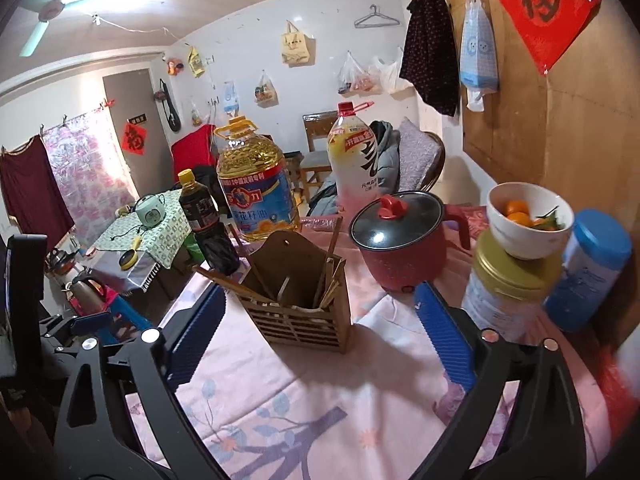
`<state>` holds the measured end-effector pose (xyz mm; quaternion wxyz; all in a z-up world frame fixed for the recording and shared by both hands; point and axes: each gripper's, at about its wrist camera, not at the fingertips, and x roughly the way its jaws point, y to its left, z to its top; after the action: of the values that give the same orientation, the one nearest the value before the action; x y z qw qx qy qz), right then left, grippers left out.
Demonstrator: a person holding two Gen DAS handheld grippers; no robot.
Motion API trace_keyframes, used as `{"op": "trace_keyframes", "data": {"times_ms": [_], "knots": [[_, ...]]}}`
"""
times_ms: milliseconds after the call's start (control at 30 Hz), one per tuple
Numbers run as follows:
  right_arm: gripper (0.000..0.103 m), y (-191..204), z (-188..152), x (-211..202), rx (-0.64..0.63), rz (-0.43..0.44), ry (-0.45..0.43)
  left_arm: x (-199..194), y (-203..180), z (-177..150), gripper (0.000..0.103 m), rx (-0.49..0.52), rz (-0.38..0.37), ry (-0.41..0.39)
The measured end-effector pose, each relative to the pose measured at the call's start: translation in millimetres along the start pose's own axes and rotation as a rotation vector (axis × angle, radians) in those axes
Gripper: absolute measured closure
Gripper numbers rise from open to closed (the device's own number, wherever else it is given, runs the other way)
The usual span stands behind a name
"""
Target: Organize utensils
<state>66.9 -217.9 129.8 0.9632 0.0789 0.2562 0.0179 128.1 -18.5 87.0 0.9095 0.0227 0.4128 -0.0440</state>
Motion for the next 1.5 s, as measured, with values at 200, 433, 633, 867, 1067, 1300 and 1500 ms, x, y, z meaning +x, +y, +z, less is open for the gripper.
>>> {"op": "trace_keyframes", "data": {"times_ms": [200, 433, 633, 867, 1067, 1300, 1500], "knots": [[0.006, 10.8, -3.8, -23.5, -0.022, -0.013, 0.004, -23.3, -0.1, -9.9, 0.007, 0.019, 0.034, -0.041], [0.006, 20.2, -20.2, -26.7, -0.027, -0.027, 0.068, -41.6, 6.1, -16.5, 0.007, 0.008, 0.058, -0.066], [0.006, 27.5, -26.6, -30.2, -0.04, -0.026, 0.086, -53.6, 10.5, -22.3, 0.006, -0.005, 0.059, -0.076], [0.006, 30.5, -25.0, -36.3, -0.045, -0.014, 0.075, -61.3, 10.4, -24.4, 0.006, -0.013, 0.053, -0.082], [0.006, 31.1, -23.7, -38.7, -0.053, -0.015, 0.07, -65.1, 12.9, -26.0, 0.006, -0.038, 0.054, -0.085], [0.006, 30.0, -22.2, -39.1, -0.051, -0.014, 0.069, -65.2, 11.1, -25.4, 0.006, -0.026, 0.065, -0.091], [0.006, 29.7, -19.6, -37.8, -0.057, -0.016, 0.067, -64.7, 9.4, -24.8, 0.006, -0.022, 0.067, -0.091]]}}
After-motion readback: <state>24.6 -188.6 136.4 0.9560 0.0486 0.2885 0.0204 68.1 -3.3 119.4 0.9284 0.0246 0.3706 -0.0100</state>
